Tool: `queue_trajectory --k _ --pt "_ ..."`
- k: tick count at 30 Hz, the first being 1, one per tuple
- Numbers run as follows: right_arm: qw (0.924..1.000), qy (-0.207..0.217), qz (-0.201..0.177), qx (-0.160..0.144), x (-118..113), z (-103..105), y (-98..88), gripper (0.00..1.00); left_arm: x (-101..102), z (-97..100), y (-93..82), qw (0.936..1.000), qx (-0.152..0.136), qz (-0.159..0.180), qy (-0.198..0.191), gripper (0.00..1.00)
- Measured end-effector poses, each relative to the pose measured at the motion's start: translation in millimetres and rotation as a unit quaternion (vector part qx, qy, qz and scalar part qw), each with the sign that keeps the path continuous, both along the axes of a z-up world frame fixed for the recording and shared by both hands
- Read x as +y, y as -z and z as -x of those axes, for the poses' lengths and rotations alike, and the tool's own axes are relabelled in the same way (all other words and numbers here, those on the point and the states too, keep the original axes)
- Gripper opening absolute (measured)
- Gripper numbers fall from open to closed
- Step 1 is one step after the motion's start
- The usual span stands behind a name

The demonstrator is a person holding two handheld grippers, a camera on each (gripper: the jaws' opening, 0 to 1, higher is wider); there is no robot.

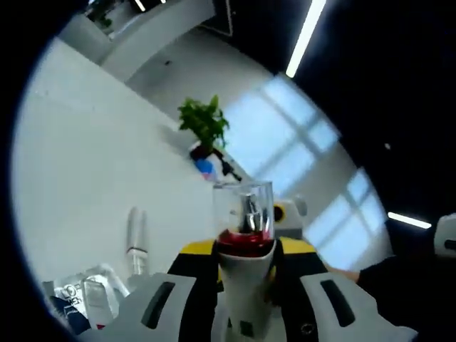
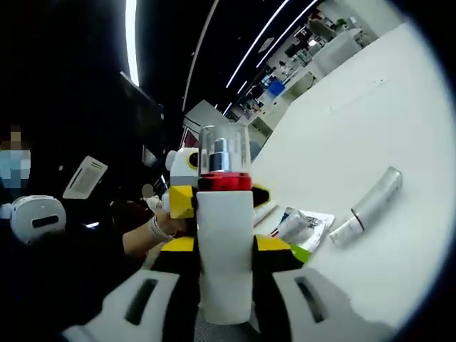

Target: Arrange the skincare products in the storage area until every visible bottle or jar stands upright without overlapping.

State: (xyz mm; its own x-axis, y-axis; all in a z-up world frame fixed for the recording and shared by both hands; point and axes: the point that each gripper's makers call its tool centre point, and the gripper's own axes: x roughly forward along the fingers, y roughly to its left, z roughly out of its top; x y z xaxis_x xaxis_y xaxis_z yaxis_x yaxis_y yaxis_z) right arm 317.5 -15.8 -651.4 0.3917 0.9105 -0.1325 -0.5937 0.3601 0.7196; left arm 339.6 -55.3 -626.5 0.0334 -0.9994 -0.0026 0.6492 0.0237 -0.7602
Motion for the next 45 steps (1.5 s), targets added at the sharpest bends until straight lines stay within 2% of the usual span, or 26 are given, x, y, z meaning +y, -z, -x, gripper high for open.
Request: queue_trajectory --k 8,13,19,22,24,27,31,32,35,37,40,42,45 --pt "0.9999 -0.008 -0.010 -0.001 -2 3 -0.5 0.27 -5 6.6 1.9 0.9997 0.017 0.013 0.008 0.28" --pt "0.9998 -0.013 -0.009 0.008 -1 8 2.4 0.27 -5 13.2 3.4 0.9999 0.011 0.005 0.006 0.26" --pt "0.9999 -0.001 0.004 -0.011 -3 11 1.2 0.29 -6 14.8 2.3 0.9999 0.007 0.000 -0.011 0.25" --pt "0.9990 0.007 0.026 -0.035 -6 10 0.4 0.30 -7 15.6 -0.6 0.9996 -0.017 -0.007 -0.022 0.25" --pt "0.9980 0.019 0.055 -0.026 -10 8 6.0 0.30 -7 13.4 2.6 0.9985 -0.036 -0.024 -0.034 0.25" --pt "0.9932 0.033 0.106 -0.036 -14 5 13.6 0.31 -7 10.5 9.1 0.9954 -0.067 -0.052 -0.046 0.25" --pt "0.9915 0.034 0.121 -0.033 -18 7 16.7 0.31 -7 9.6 9.7 0.9928 -0.087 -0.062 -0.054 0.24" --pt "0.9884 0.034 0.143 -0.040 -23 9 21.3 0.31 -6 7.5 10.2 0.9923 -0.089 -0.064 -0.059 0.24" --pt "0.9874 0.043 0.148 -0.037 -31 14 24.5 0.27 -2 -0.8 11.1 0.9909 -0.090 -0.069 -0.073 0.24" --pt "0.9858 0.048 0.157 -0.034 -40 21 26.9 0.27 1 -4.5 10.5 0.9883 -0.107 -0.074 -0.080 0.25" --pt "0.9848 0.072 0.155 -0.029 -54 24 22.6 0.34 5 -10.3 15.6 0.9843 -0.120 -0.092 -0.091 0.24" --pt "0.9818 0.089 0.162 -0.042 -61 23 13.8 0.33 5 -11.0 18.1 0.9827 -0.126 -0.098 -0.094 0.25" --pt "0.9797 0.110 0.151 -0.073 -62 18 -11.4 0.36 1 -9.2 20.3 0.9817 -0.130 -0.102 -0.094 0.25"
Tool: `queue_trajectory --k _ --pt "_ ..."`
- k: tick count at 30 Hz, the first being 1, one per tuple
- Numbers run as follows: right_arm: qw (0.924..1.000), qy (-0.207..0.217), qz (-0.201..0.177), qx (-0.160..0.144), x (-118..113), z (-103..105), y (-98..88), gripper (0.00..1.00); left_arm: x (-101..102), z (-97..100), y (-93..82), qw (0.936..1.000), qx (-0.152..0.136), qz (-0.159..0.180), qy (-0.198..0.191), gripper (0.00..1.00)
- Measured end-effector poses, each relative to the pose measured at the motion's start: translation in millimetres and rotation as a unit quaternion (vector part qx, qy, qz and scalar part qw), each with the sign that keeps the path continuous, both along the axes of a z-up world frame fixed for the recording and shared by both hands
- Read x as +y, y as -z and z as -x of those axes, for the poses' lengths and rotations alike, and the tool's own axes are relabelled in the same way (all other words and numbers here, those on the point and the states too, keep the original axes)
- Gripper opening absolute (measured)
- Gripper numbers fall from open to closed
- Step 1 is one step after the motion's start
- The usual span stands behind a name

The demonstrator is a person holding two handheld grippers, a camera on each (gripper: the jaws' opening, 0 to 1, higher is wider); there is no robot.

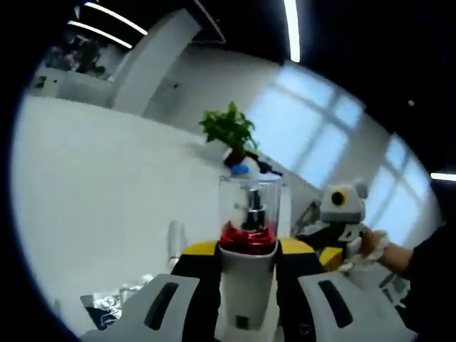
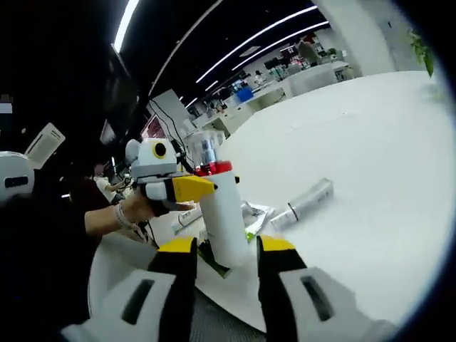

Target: Arrange the skincare products in the storage area until every visible bottle or jar stands upright without overlapping.

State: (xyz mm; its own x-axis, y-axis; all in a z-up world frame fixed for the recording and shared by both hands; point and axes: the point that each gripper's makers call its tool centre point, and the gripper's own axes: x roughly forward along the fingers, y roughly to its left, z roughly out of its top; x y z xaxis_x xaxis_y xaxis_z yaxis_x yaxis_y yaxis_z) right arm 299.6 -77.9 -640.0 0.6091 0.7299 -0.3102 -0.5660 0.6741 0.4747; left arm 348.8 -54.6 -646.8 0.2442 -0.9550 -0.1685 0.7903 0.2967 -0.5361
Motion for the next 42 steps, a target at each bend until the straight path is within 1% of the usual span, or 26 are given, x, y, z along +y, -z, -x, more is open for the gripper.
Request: queue_trajectory --k 1,3,6,8,9,10,12,13,14,15,16,17,18,19,20,21,24,25,26,27,28,30,32,36,37,42 --pt "0.9999 0.007 -0.006 -0.009 1 -3 -7.2 0.40 -1 1.2 -0.2 1.0000 -0.005 -0.001 0.002 0.25" --pt "0.9995 0.014 -0.011 -0.027 5 -9 -20.9 0.42 -5 3.8 -0.6 0.9998 -0.019 -0.005 0.004 0.25" --pt "0.9981 0.025 0.004 -0.056 10 -20 -35.7 0.43 -9 7.5 -0.4 0.9992 -0.036 -0.014 0.011 0.24" --pt "0.9968 0.034 0.013 -0.072 11 -27 -40.9 0.45 -11 9.9 1.0 0.9988 -0.041 -0.023 0.014 0.24" --pt "0.9965 0.035 0.014 -0.074 11 -28 -41.9 0.45 -9 8.5 2.7 0.9986 -0.043 -0.027 0.014 0.24" --pt "0.9956 0.045 0.013 -0.081 14 -33 -44.4 0.44 -9 9.3 3.7 0.9982 -0.049 -0.032 0.015 0.24" --pt "0.9951 0.049 0.017 -0.084 19 -36 -44.2 0.44 -10 13.2 5.2 0.9954 -0.078 -0.049 0.025 0.24" --pt "0.9942 0.055 0.032 -0.087 19 -41 -41.6 0.44 -11 16.7 5.3 0.9938 -0.091 -0.056 0.032 0.24" --pt "0.9933 0.055 0.047 -0.089 19 -44 -38.3 0.44 -12 19.7 5.9 0.9933 -0.092 -0.060 0.035 0.24" --pt "0.9939 0.052 0.044 -0.087 24 -45 -37.5 0.44 -13 21.5 6.6 0.9927 -0.094 -0.064 0.039 0.24" --pt "0.9946 0.048 0.040 -0.084 27 -46 -36.7 0.44 -13 22.6 7.5 0.9926 -0.093 -0.066 0.042 0.24" --pt "0.9963 0.037 0.015 -0.076 34 -45 -39.2 0.45 -14 23.3 8.6 0.9925 -0.093 -0.068 0.043 0.24" --pt "0.9960 0.040 0.017 -0.078 34 -46 -39.2 0.44 -14 24.0 9.2 0.9922 -0.094 -0.069 0.044 0.24" --pt "0.9955 0.040 0.030 -0.081 35 -48 -37.2 0.44 -14 24.8 10.0 0.9913 -0.100 -0.072 0.045 0.24" --pt "0.9941 0.040 0.057 -0.083 32 -50 -32.3 0.43 -15 25.5 10.4 0.9909 -0.103 -0.073 0.046 0.24" --pt "0.9935 0.038 0.066 -0.084 35 -50 -30.5 0.41 -15 26.1 10.9 0.9905 -0.106 -0.075 0.047 0.24" --pt "0.9951 0.032 0.051 -0.078 38 -52 -31.1 0.38 -15 26.5 11.2 0.9904 -0.105 -0.076 0.047 0.24" --pt "0.9946 0.034 0.058 -0.079 37 -53 -30.1 0.37 -15 26.3 11.4 0.9906 -0.104 -0.077 0.046 0.24" --pt "0.9931 0.036 0.074 -0.083 35 -54 -28.7 0.33 -14 25.9 11.6 0.9901 -0.107 -0.078 0.046 0.24" --pt "0.9912 0.031 0.090 -0.091 34 -54 -28.0 0.32 -15 26.6 11.9 0.9897 -0.110 -0.079 0.047 0.24" --pt "0.9909 0.029 0.093 -0.093 35 -54 -27.9 0.32 -15 26.3 12.8 0.9890 -0.113 -0.082 0.047 0.24" --pt "0.9865 0.022 0.109 -0.121 37 -54 -30.1 0.31 -14 24.1 12.3 0.9886 -0.117 -0.082 0.046 0.24" --pt "0.9855 0.017 0.119 -0.121 39 -54 -28.4 0.30 -14 22.5 13.4 0.9877 -0.122 -0.086 0.046 0.24" --pt "0.9833 0.007 0.129 -0.128 41 -53 -24.4 0.29 -13 20.6 17.4 0.9861 -0.128 -0.096 0.045 0.24" --pt "0.9822 0.004 0.133 -0.133 41 -53 -23.9 0.29 -12 19.9 18.8 0.9837 -0.141 -0.102 0.044 0.24" --pt "0.9781 -0.004 0.141 -0.153 43 -51 -21.2 0.29 -11 18.1 22.7 0.9781 -0.165 -0.118 0.047 0.24"
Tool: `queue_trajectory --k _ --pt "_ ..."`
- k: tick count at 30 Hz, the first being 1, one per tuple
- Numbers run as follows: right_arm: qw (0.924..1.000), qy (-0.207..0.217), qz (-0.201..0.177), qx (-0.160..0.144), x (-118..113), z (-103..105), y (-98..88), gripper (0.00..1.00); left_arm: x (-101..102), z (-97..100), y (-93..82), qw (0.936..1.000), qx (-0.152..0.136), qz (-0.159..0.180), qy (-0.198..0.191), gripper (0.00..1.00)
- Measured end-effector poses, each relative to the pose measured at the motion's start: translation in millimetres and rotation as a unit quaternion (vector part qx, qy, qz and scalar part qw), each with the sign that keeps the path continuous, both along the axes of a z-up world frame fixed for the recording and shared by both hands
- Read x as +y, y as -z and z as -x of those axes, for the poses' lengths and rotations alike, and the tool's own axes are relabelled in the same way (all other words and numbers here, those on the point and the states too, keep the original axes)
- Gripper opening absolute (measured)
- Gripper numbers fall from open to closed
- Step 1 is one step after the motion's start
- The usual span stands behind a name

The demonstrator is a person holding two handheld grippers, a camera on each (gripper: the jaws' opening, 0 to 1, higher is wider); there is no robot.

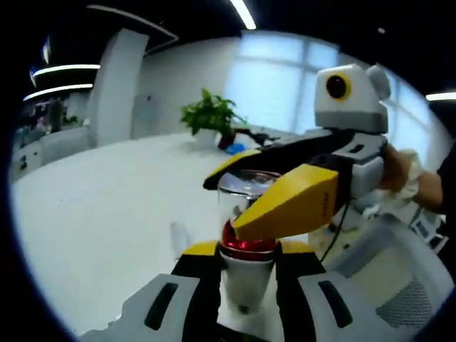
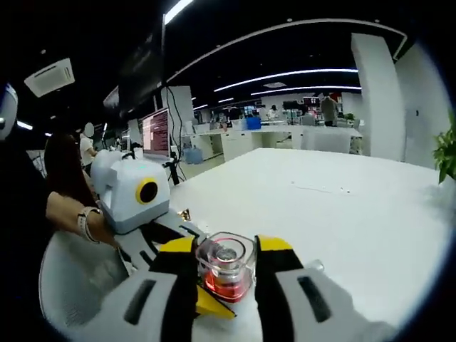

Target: Arrange the skincare products in the storage area until every visible bottle or jar stands upright without overlapping.

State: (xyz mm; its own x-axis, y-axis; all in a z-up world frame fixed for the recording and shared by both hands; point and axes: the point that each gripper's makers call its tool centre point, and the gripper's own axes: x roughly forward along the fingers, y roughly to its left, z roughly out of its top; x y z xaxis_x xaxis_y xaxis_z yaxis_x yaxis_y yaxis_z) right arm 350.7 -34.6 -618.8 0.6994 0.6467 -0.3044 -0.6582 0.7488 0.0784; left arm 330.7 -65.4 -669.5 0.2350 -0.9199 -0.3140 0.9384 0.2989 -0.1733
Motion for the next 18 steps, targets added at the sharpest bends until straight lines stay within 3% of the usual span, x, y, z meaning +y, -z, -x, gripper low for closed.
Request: queue_trajectory --k 8,18 --pt "0.9998 -0.004 0.014 -0.014 0 -3 7.7 0.29 1 -5.3 8.4 0.9994 -0.028 -0.019 0.001 0.25" --pt "0.9994 -0.007 0.024 -0.022 8 -15 7.2 0.29 3 -21.6 8.6 0.9990 -0.041 -0.018 -0.001 0.25"
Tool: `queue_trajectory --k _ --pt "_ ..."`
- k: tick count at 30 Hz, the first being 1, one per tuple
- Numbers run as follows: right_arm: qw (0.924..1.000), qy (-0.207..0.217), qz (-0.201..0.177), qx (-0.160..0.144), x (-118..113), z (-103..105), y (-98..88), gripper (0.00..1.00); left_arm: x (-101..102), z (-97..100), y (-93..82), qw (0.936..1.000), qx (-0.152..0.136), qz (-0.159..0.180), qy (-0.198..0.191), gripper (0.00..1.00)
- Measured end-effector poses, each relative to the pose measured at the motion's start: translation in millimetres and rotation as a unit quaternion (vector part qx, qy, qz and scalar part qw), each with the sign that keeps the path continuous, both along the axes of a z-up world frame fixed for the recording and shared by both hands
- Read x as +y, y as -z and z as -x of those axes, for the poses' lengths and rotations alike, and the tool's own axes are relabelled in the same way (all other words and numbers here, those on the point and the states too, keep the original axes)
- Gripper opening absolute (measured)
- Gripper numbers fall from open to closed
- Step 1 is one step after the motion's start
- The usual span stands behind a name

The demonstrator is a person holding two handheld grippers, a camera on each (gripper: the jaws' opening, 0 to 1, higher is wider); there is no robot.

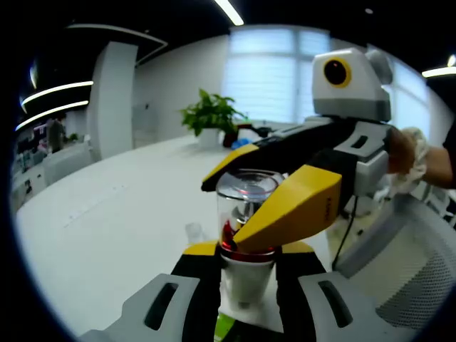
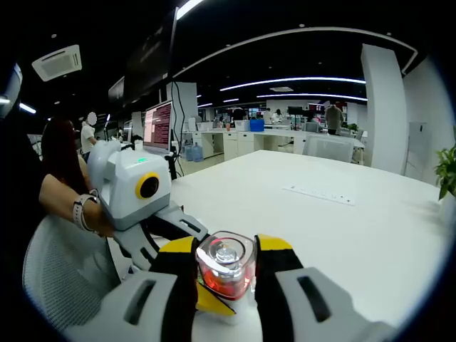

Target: Arrange the skincare products in the storage area until every visible bottle or jar stands upright without overlapping.

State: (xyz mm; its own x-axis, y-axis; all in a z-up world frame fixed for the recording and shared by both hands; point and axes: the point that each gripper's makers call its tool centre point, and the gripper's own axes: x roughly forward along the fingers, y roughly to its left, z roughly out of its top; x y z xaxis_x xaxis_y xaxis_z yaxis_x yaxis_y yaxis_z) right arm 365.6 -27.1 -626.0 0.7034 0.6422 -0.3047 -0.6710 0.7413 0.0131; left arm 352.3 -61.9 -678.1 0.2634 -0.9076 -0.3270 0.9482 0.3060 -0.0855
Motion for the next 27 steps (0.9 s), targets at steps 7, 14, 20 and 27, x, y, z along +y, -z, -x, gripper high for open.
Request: queue_trajectory --k 7,14,20,27 --pt "0.9999 -0.001 0.011 -0.010 8 -4 0.2 0.29 5 -9.3 0.3 1.0000 -0.005 -0.001 0.006 0.25" --pt "0.9999 -0.004 0.005 -0.014 11 0 0.1 0.29 8 -3.8 1.0 0.9997 -0.003 -0.009 0.024 0.26" --pt "0.9999 -0.004 0.006 -0.010 10 0 0.3 0.29 15 -2.9 7.3 0.9992 -0.006 -0.031 0.024 0.29" --pt "0.9999 0.001 0.000 -0.011 9 0 0.4 0.30 32 1.8 12.2 0.9974 -0.017 -0.067 0.023 0.35"
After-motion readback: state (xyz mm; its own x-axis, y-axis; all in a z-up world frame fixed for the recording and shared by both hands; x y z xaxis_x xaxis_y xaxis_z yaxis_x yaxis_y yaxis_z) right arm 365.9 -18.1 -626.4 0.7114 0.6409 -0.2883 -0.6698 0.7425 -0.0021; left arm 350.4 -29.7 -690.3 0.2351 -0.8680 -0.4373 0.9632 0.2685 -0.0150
